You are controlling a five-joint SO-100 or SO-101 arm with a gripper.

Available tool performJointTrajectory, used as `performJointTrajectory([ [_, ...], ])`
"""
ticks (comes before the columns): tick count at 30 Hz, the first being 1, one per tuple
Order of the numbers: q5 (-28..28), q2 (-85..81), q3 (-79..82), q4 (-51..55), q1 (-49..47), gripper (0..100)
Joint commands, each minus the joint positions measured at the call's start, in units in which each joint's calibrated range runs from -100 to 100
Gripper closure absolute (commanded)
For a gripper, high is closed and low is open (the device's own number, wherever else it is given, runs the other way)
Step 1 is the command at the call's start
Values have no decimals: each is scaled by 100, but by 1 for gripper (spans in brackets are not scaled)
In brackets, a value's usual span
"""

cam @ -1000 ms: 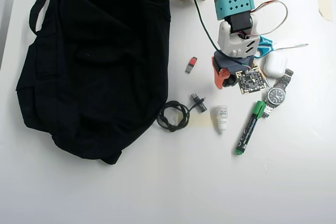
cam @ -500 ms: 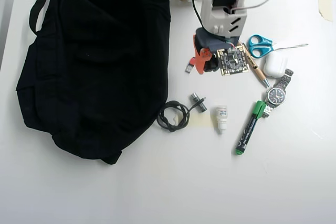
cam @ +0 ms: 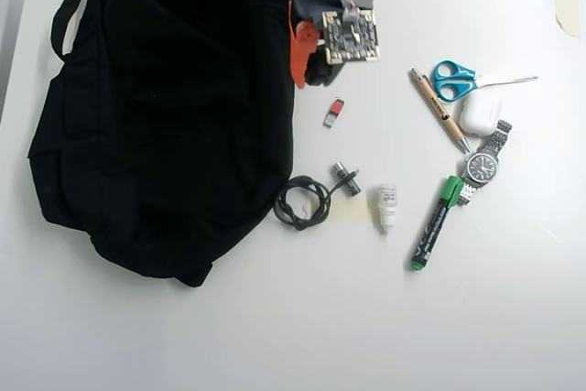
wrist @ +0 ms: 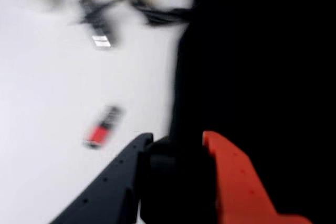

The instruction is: Put the black bike light into the black bag

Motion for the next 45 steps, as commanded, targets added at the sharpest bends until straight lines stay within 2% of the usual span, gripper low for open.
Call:
performJointTrajectory([
  [1,45,-156,-229,29,701,98],
  [10,45,-24,-112,-66,1801,98],
  [14,155,649,-85,-427,2220,98],
  [22,160,2591,-157,-2314,2534,98],
  [25,-44,3329,-166,-3261,2706,97],
  [30,-81,4151,-229,-4088,2721,96],
  [32,-175,4151,-238,-4019,2781,74],
  [33,-175,4142,-238,-4019,2773,71],
  [35,-165,4118,-319,-4019,2743,74],
  [37,-165,4035,-346,-4019,2691,72],
  [39,-139,4018,-840,-3778,2579,80],
  [40,-123,4010,-1128,-3442,2511,82],
  [42,-34,3545,-1864,-2116,2287,82],
  [43,-34,3246,-1891,-1883,2190,82],
  [45,-102,2068,-1891,-961,1584,82],
])
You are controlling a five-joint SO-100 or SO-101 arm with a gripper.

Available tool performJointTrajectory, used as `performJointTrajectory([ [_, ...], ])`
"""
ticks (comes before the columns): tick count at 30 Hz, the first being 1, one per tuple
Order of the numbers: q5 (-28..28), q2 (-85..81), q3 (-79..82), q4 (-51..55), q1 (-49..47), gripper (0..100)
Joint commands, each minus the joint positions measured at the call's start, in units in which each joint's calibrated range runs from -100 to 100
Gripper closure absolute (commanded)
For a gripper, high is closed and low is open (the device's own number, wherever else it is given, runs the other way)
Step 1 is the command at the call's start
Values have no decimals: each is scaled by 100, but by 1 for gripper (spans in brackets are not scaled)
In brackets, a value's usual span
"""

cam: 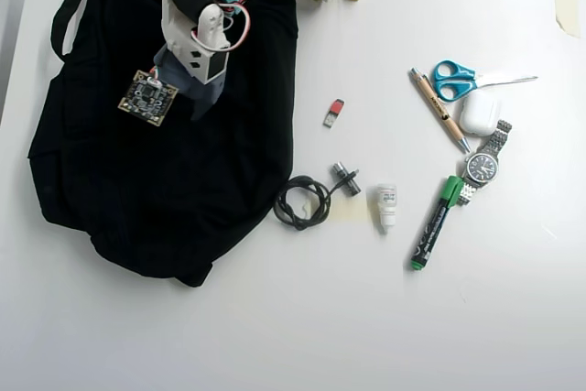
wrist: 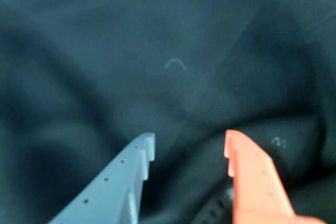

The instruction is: Put the black bike light into the black bag

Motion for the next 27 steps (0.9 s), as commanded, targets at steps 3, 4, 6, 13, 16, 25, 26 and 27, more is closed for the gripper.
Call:
performJointTrajectory([
  [3,-615,-3111,-287,1794,-1667,83],
  [4,-882,-3742,-287,2078,-2235,83],
  [6,-1102,-4646,-153,2173,-3253,91],
  [13,-1611,-7177,1626,2509,-5242,98],
  [16,-1595,-8132,2705,2250,-5227,98],
  [25,-1438,-11153,6936,269,-5197,98],
  [26,-1422,-11335,7350,20,-5190,98],
  [27,-1422,-11377,7646,-213,-5190,98],
])
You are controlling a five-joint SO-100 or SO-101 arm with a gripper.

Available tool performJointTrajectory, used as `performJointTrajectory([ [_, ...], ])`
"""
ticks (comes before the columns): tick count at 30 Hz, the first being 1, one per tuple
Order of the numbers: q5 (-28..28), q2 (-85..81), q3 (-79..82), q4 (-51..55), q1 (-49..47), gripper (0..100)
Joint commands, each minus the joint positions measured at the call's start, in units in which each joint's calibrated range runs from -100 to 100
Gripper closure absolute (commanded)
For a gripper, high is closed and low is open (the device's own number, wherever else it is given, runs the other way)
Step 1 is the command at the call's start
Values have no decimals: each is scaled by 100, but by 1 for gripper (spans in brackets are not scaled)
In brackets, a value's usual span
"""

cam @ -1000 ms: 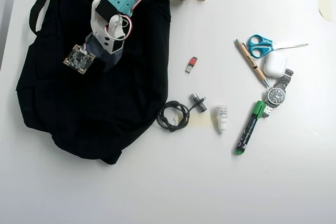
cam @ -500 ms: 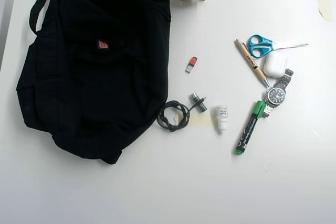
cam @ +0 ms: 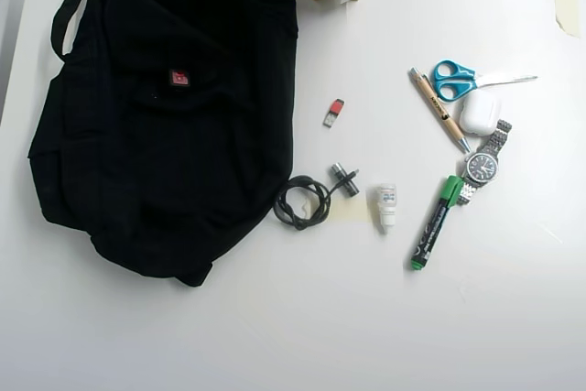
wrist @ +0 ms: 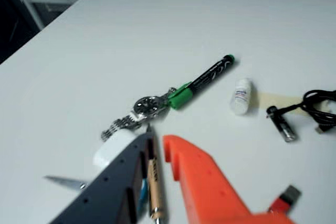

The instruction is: Put the black bike light into the black bag

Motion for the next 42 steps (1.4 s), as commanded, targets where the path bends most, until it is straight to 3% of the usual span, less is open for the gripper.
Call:
performJointTrajectory([
  [1,32,-609,1688,-1085,22,98],
  [6,16,-609,2722,-1929,425,98],
  [12,1,-609,3638,-2161,515,98],
  [16,-330,-609,4294,-2325,695,98],
  [28,-68,-609,4348,-938,777,98],
  [37,-47,-609,4348,-878,814,98],
  [42,284,-609,4348,-801,762,98],
])
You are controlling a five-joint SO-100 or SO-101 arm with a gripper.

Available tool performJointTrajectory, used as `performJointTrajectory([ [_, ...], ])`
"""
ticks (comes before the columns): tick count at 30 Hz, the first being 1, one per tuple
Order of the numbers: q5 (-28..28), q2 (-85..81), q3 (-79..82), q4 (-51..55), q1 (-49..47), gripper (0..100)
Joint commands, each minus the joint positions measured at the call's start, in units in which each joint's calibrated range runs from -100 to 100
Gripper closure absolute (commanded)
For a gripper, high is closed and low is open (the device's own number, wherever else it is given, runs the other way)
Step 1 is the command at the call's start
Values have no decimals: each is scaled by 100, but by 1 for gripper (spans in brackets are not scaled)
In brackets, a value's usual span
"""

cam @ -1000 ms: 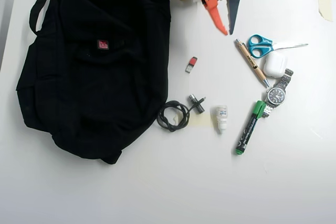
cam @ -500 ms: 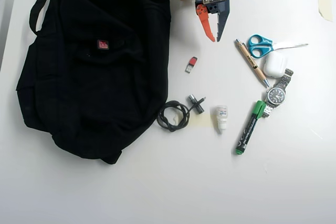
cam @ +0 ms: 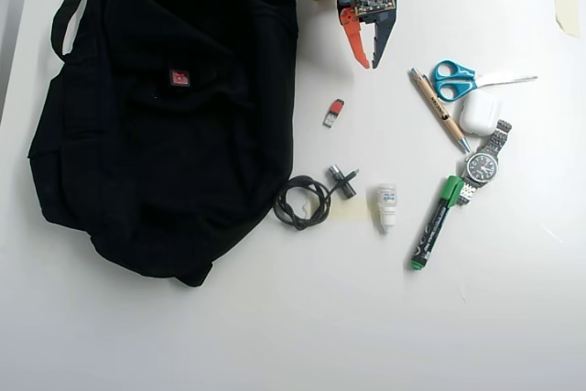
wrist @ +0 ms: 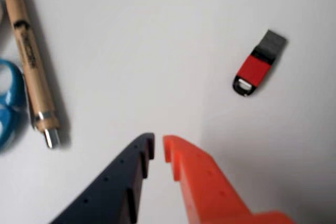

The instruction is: Put the black bike light into the black bag

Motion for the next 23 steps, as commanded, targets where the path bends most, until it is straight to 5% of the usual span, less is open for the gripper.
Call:
performJointTrajectory([
  [1,183,-109,107,35,-53,98],
  [23,183,-109,107,26,-247,98],
])
